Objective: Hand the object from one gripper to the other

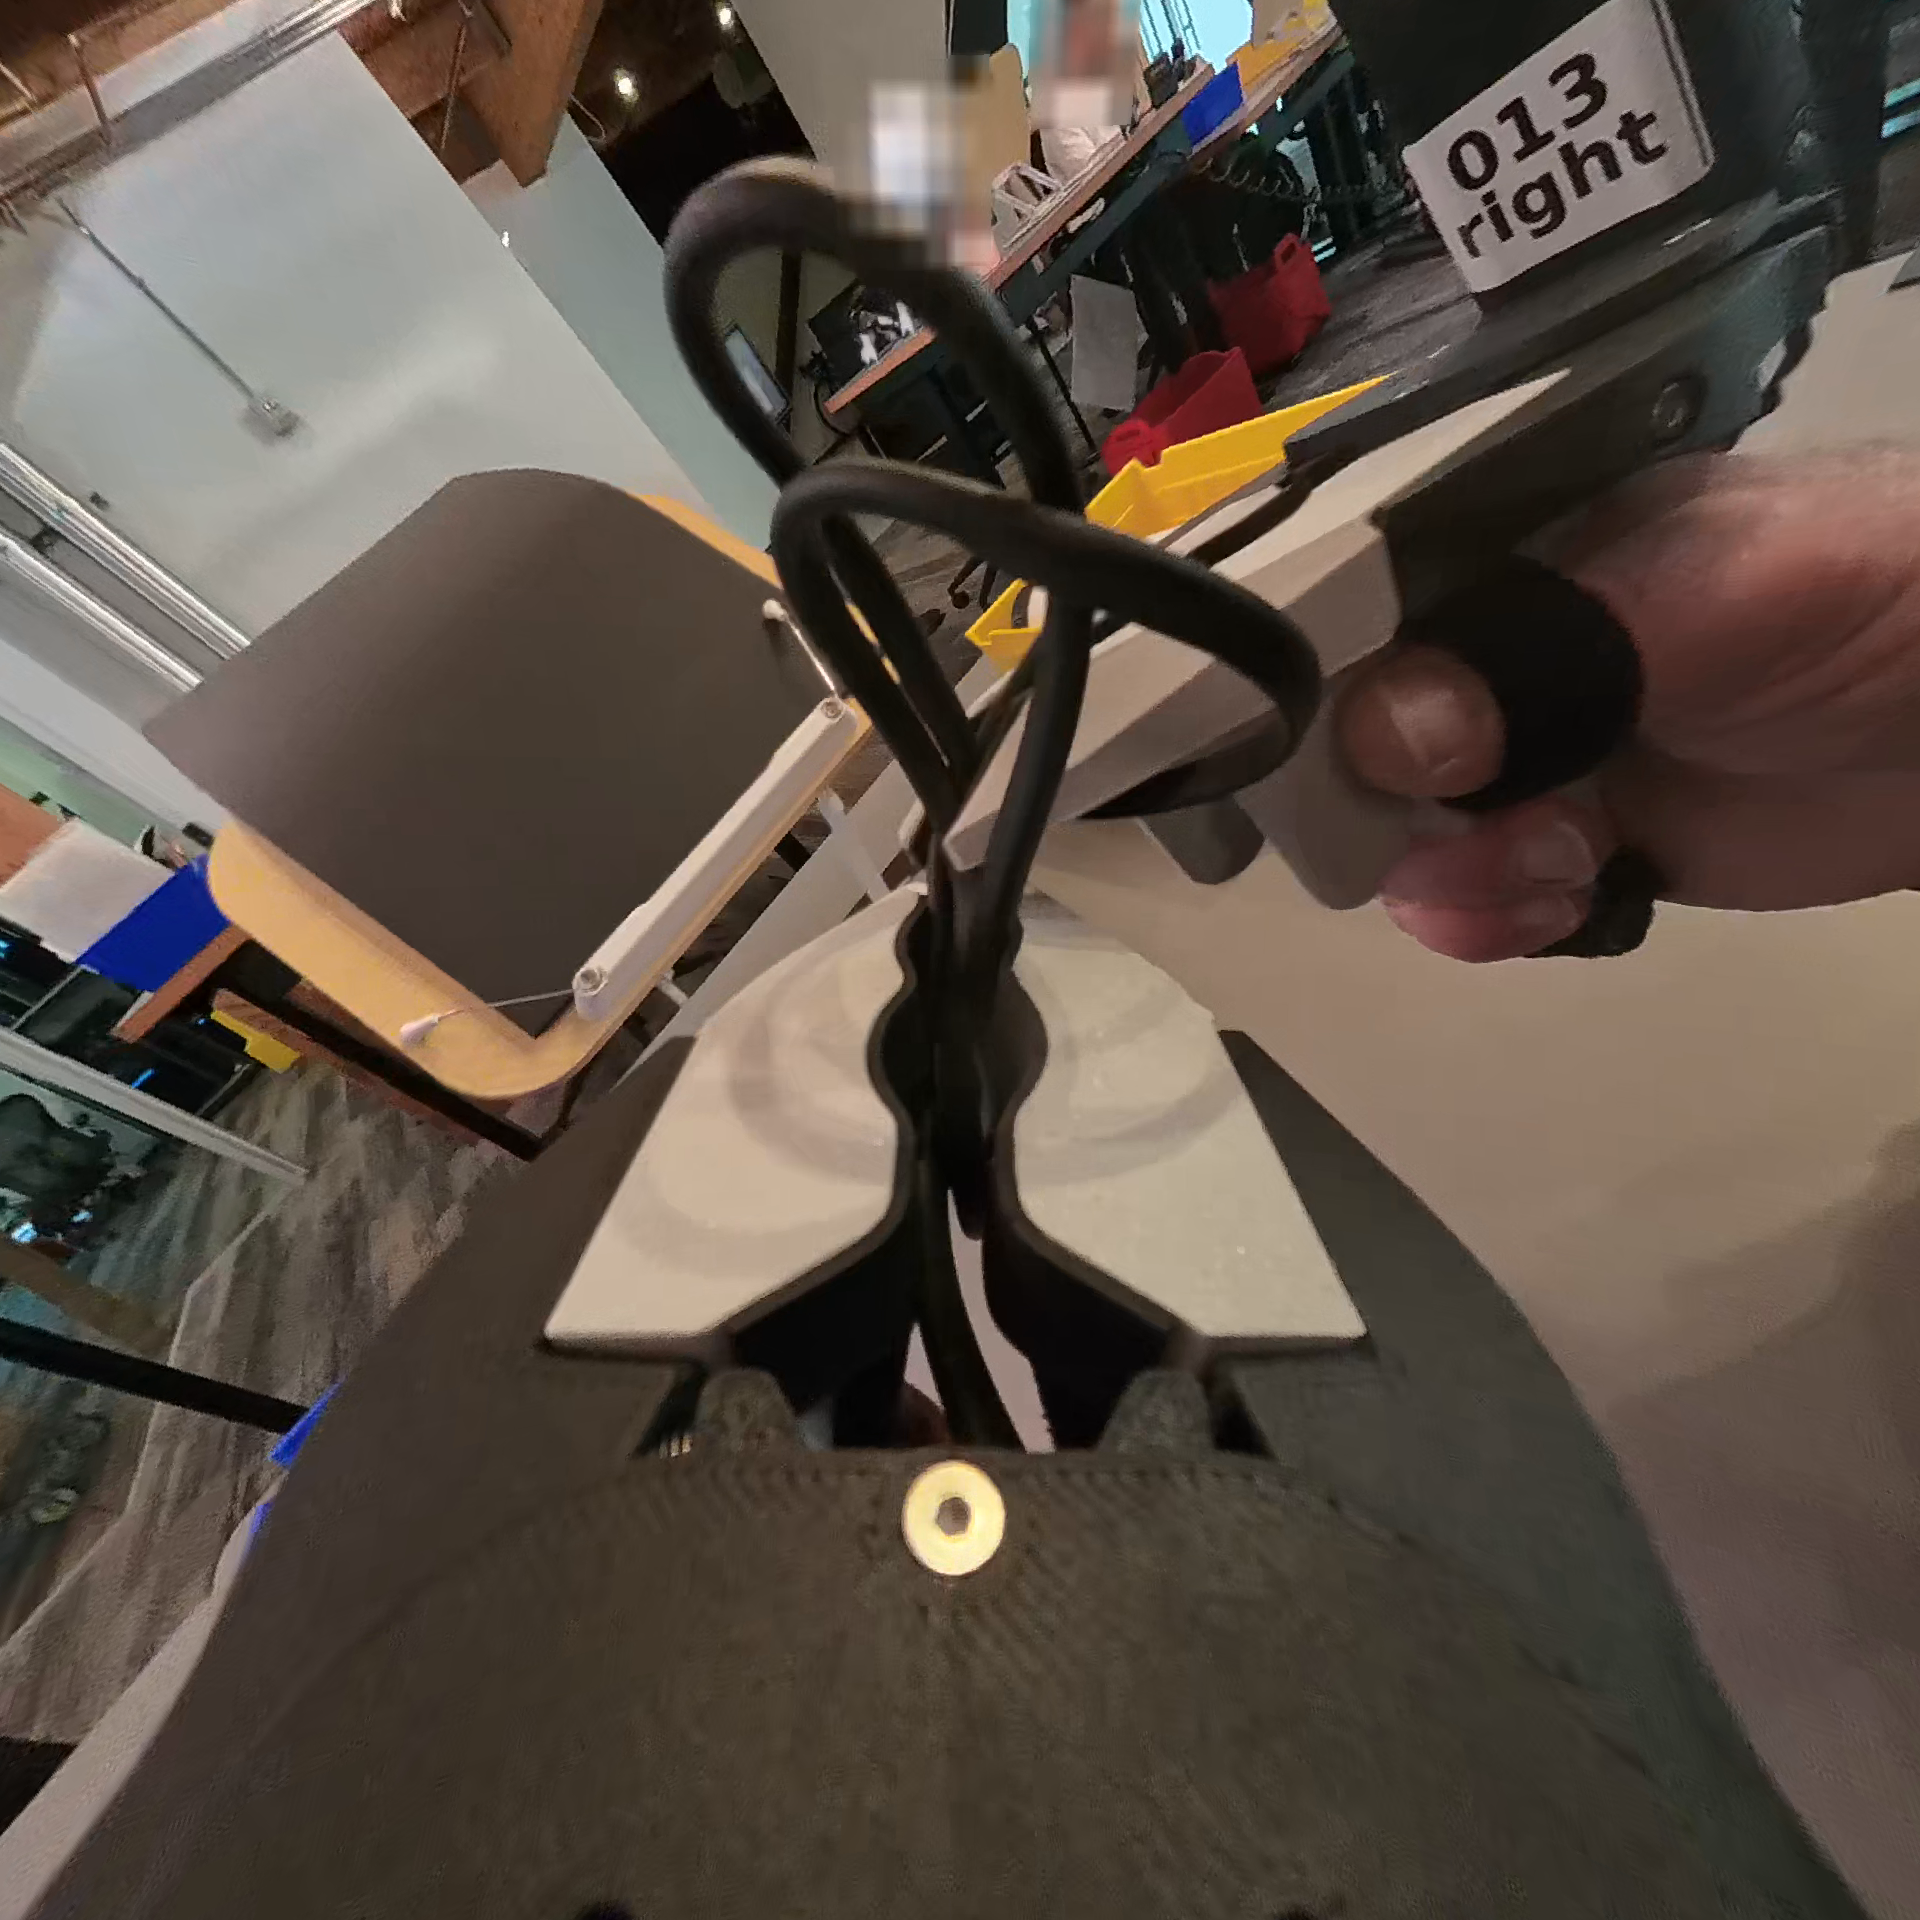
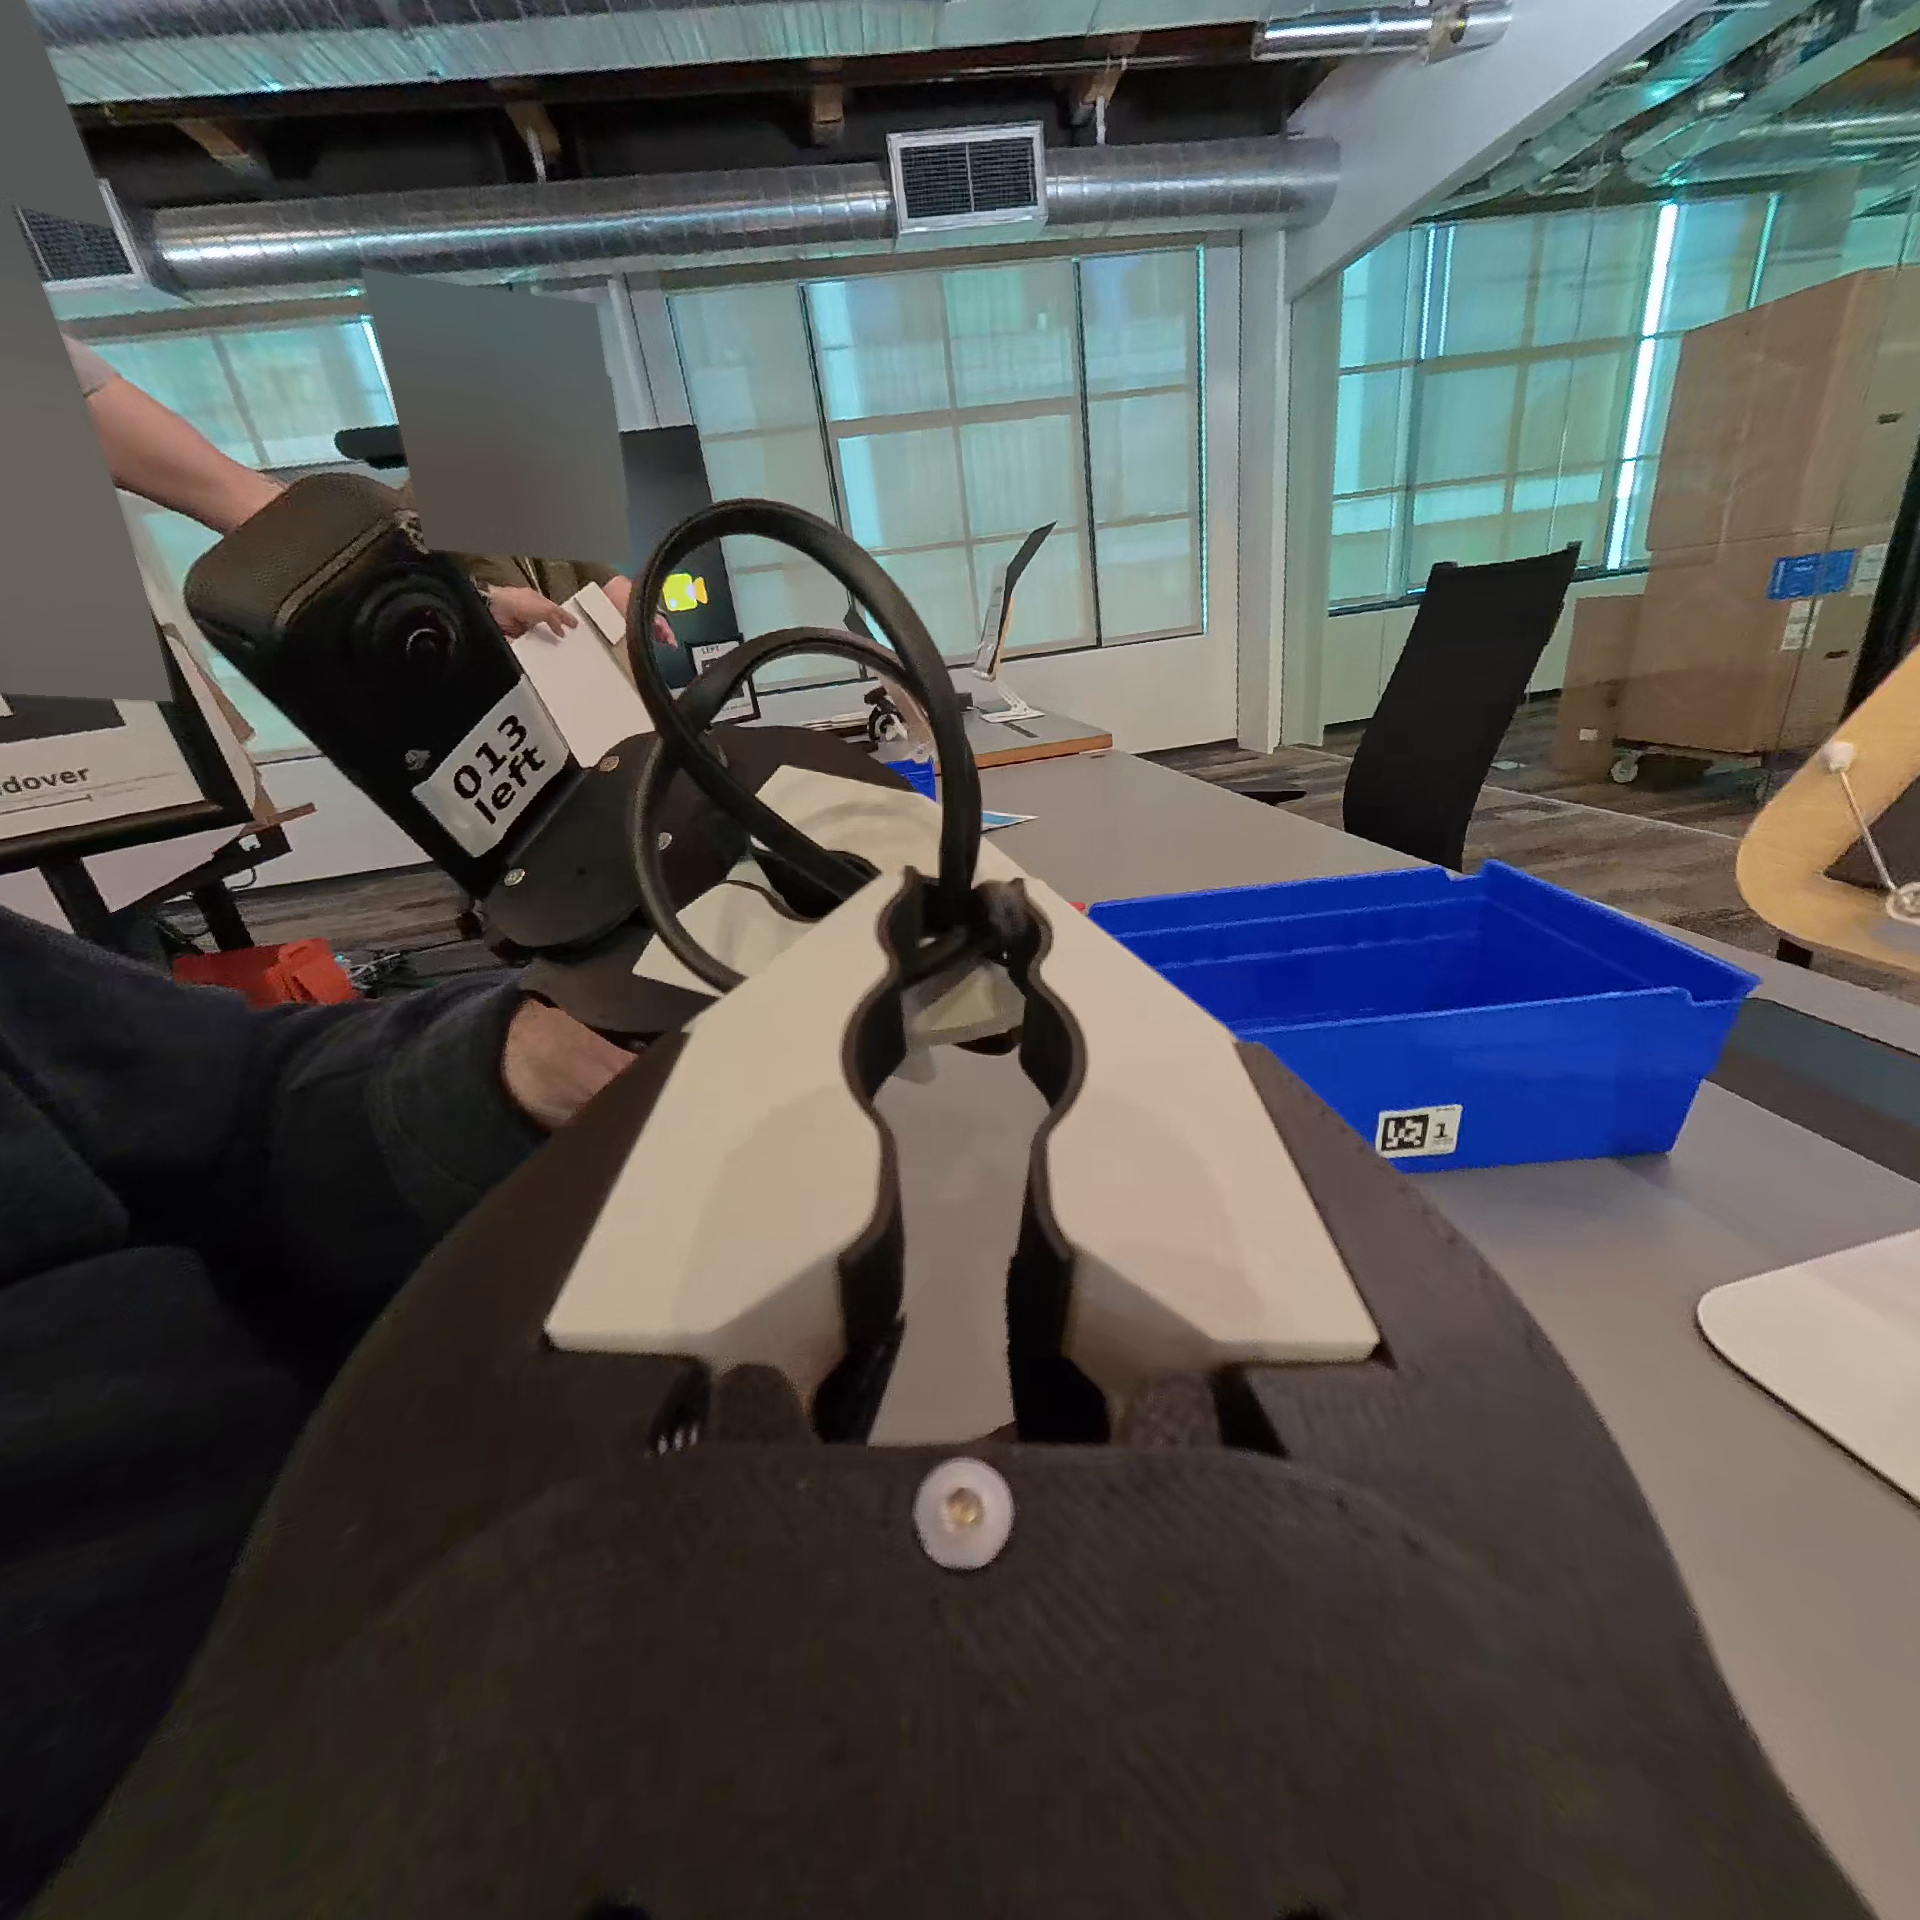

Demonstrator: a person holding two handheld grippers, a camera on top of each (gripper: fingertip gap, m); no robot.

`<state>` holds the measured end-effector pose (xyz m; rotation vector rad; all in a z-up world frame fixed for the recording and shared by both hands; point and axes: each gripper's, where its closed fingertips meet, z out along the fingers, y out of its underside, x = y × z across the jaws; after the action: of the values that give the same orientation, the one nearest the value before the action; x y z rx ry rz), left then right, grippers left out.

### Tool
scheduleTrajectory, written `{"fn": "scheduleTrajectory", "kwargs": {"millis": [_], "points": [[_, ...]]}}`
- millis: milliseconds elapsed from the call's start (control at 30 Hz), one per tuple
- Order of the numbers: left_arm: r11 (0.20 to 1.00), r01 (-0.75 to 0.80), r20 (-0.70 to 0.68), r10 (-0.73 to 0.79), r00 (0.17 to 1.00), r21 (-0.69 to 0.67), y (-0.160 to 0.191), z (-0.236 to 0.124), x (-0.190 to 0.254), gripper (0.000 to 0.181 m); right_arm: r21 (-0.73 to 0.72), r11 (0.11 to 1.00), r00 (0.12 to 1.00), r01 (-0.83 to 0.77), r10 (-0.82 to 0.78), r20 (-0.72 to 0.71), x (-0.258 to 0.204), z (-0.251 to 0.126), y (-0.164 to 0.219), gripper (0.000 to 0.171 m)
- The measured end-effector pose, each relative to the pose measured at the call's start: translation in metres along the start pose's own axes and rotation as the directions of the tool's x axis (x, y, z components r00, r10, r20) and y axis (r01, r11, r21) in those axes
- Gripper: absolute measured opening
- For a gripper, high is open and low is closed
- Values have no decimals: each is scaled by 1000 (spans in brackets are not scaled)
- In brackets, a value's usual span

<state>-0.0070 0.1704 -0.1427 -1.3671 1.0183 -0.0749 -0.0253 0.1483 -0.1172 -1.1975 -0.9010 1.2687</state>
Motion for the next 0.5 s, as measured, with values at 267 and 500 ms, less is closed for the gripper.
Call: {"fn": "scheduleTrajectory", "kwargs": {"millis": [267,500], "points": [[986,168,-112,-166,980,9,12,-34,-21,8,-39,995,996,86,-86,20,-5,15,-11,48],[969,243,-239,-244,940,-33,26,-50,-24,8,-187,925,944,331,-328,48,-20,24,-9,59]]}}
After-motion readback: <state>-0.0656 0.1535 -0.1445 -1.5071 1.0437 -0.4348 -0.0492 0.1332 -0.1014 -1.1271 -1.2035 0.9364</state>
